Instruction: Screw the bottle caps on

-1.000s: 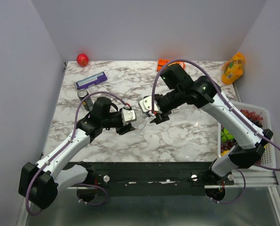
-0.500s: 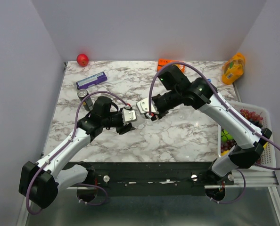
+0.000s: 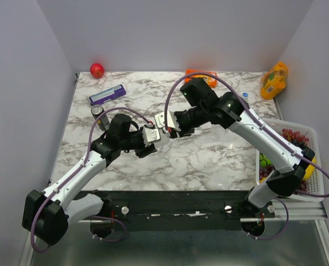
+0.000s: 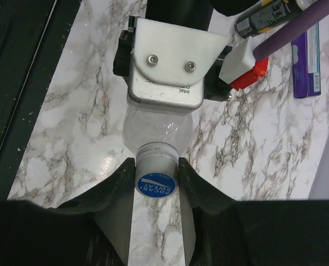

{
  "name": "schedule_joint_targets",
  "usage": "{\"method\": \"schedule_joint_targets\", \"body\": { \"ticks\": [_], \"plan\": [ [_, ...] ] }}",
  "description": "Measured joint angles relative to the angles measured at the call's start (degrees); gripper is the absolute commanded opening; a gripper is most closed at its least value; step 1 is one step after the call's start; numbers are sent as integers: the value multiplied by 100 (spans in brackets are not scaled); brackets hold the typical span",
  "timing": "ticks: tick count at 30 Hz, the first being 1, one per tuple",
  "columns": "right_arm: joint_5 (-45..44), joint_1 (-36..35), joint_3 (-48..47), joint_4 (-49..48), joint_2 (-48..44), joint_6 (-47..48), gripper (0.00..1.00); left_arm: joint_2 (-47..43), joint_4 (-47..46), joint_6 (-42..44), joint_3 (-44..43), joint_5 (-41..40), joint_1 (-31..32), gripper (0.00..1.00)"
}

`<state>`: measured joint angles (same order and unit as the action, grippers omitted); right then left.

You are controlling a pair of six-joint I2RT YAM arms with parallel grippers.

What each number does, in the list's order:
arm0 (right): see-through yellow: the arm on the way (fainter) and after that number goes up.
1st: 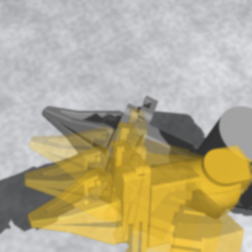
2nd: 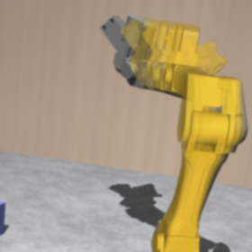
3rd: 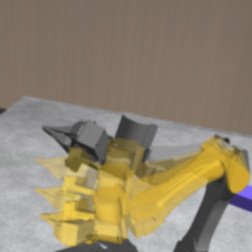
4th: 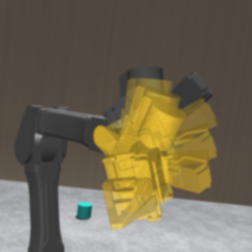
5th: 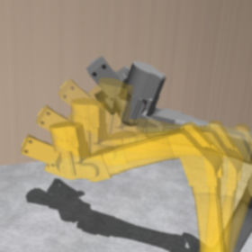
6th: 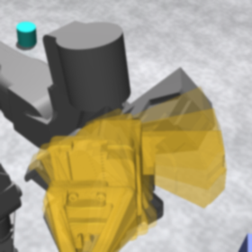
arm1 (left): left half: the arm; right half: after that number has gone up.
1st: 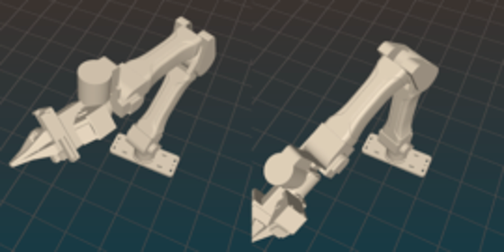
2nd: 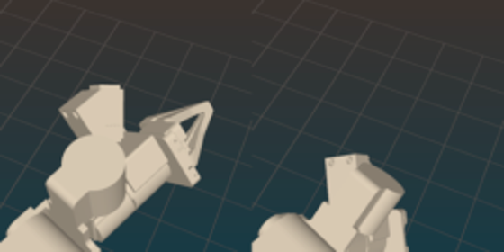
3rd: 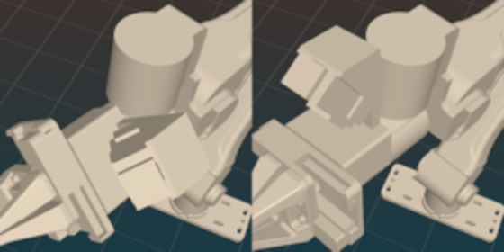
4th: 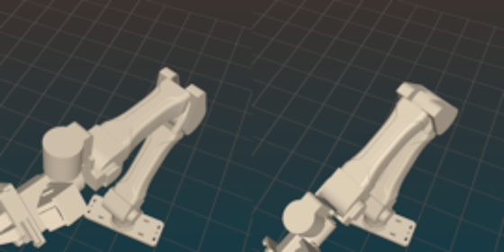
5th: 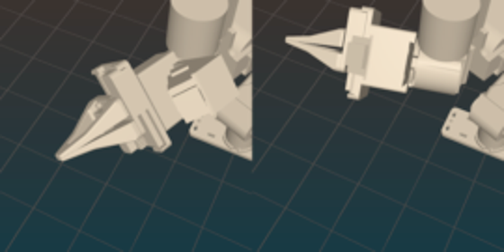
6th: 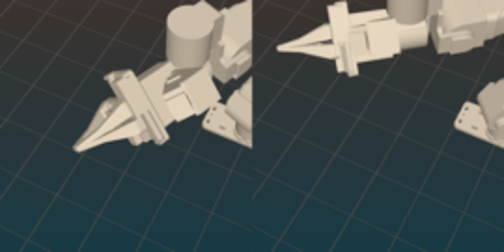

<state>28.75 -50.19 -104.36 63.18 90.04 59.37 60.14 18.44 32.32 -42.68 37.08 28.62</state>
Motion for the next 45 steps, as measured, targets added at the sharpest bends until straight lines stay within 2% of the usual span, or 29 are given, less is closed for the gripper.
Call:
{"method": "schedule_joint_targets", "body": {
  "ticks": [3,4,5,10,12,15,17,19,21,25,27,28,31,35,39,45],
  "plan": [
    [-63,57,-343,142,240,-367,19,-44,-120,-94,46,-170,0,0],
    [-52,107,-522,221,380,-555,5,-63,-162,-140,63,-227,0,0],
    [-11,170,-765,354,540,-752,0,-96,-247,-192,96,-356,-2,0],
    [752,734,-2356,925,1716,-2529,0,-337,-960,-568,374,-1364,22,0],
    [1331,1032,-2374,826,1976,-3351,0,-389,-1126,-629,487,-1867,59,0],
    [2144,1410,-1707,616,2079,-4406,0,-356,-1088,-581,588,-2391,221,0],
    [2627,1593,-1290,566,2151,-4999,26,-297,-885,-474,597,-2529,323,0],
    [2911,1692,-1331,599,2326,-5355,58,-258,-800,-409,597,-2608,367,0],
    [3029,1729,-1810,754,2566,-5510,62,-260,-824,-433,581,-2658,354,0],
    [3023,1720,-3064,1016,2675,-4968,65,-264,-844,-531,345,-2570,251,0],
    [3003,1720,-3077,1005,2334,-4441,68,-269,-754,-546,262,-2337,249,0],
    [2999,1720,-2857,994,2175,-4070,71,-271,-660,-544,236,-2170,251,0],
    [2833,1672,-1685,708,852,-3154,75,-271,-330,-511,203,-1725,251,0],
    [2481,1379,-409,389,-256,-2190,75,-269,31,-417,94,-1237,251,0],
    [2286,1088,-184,197,-278,-1659,75,-267,122,-407,-149,-885,251,0],
    [1921,1036,-61,-140,-31,-1528,73,-264,114,-409,-264,-595,251,0]
  ]
}}
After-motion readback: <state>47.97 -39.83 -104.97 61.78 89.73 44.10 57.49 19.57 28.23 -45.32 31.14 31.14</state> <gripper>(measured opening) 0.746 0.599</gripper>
